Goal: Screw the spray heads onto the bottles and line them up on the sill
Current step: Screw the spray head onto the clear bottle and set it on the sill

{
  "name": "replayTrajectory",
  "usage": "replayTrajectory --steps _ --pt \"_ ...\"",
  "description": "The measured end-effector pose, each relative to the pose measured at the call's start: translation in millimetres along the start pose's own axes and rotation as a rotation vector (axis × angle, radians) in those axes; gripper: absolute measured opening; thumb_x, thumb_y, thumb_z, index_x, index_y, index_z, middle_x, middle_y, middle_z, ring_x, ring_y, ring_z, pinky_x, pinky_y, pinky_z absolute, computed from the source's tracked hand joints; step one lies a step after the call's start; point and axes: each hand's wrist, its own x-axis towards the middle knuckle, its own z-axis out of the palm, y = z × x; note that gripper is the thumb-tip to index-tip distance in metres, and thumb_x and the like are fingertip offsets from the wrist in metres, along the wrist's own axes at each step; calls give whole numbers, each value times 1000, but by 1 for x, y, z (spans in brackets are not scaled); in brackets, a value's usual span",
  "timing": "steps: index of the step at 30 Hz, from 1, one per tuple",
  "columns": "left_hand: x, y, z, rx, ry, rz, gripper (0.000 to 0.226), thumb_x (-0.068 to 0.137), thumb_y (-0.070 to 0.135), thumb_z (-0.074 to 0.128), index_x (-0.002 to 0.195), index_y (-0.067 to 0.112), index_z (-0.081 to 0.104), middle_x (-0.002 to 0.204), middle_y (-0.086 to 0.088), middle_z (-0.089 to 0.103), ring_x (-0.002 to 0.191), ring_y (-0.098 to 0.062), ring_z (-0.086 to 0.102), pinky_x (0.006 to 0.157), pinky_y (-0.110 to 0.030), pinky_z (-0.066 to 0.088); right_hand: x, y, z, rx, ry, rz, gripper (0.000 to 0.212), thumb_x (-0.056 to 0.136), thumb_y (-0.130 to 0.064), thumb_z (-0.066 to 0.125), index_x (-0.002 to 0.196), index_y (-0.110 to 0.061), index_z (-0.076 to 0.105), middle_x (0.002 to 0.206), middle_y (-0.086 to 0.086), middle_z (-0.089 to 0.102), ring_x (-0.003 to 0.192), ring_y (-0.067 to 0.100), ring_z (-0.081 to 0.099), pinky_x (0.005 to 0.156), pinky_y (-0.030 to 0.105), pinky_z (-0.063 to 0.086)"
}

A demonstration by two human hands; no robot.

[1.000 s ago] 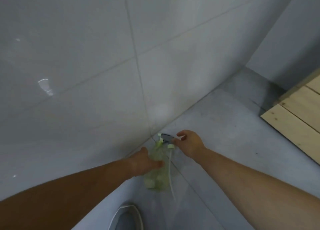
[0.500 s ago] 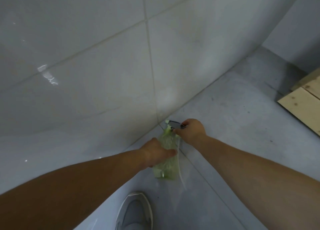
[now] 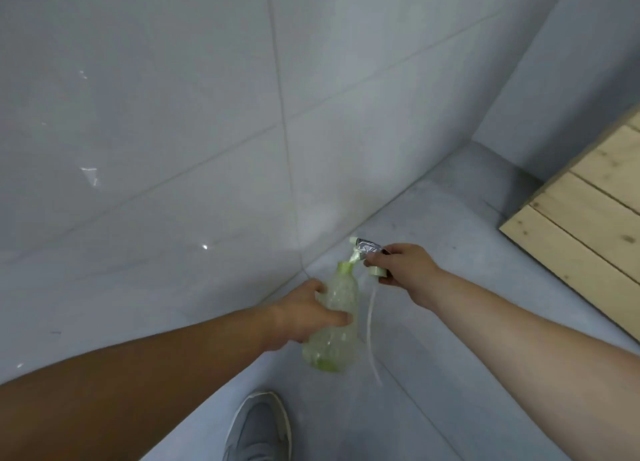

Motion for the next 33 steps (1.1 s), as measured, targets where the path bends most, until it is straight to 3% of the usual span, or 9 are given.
replayTrajectory --steps 5,9,12,16,19,25,33 --pt "-51 55 5 39 -39 178 66 73 30 89 126 29 51 97 4 55 79 -17 56 67 -32 46 -54 -62 -49 66 48 -146 10 88 -13 68 94 -6 70 90 11 72 83 20 66 72 29 55" --pt "-102 101 10 139 -54 310 66 74 27 89 128 31 52 105 3 56 86 -20 58 65 -32 47 -112 -111 -90 145 112 -283 4 86 -9 70 83 -9 68 88 10 69 82 21 66 76 32 57" --pt "-137 126 16 227 -40 376 66 73 24 90 126 30 51 103 0 58 80 -21 56 55 -28 45 -157 -142 -121 193 163 -392 3 86 -7 69 84 -7 67 89 12 66 79 21 65 80 36 58" --pt "-175 145 28 239 -37 402 67 72 21 89 124 33 48 99 -3 58 78 -22 57 60 -32 45 -226 -174 -158 279 286 -541 4 89 -8 66 91 -4 65 96 14 68 97 26 69 85 39 59" --pt "-200 152 40 251 -29 435 65 76 19 87 125 32 46 96 -1 57 79 -20 55 64 -34 42 -273 -185 -177 393 370 -628 3 91 -9 62 92 -6 63 99 14 70 99 21 71 86 35 59" --pt "-227 159 61 225 17 472 64 77 23 87 126 36 47 96 5 60 73 -13 61 54 -23 49 -322 -181 -207 545 499 -704 19 93 -13 58 106 -1 65 112 15 69 97 18 73 87 36 59" --pt "-232 151 51 257 113 474 63 72 28 90 123 33 55 95 3 61 71 -13 60 55 -22 48 -340 -177 -217 695 491 -731 12 96 -11 55 103 -5 63 114 15 65 102 21 72 85 34 59"
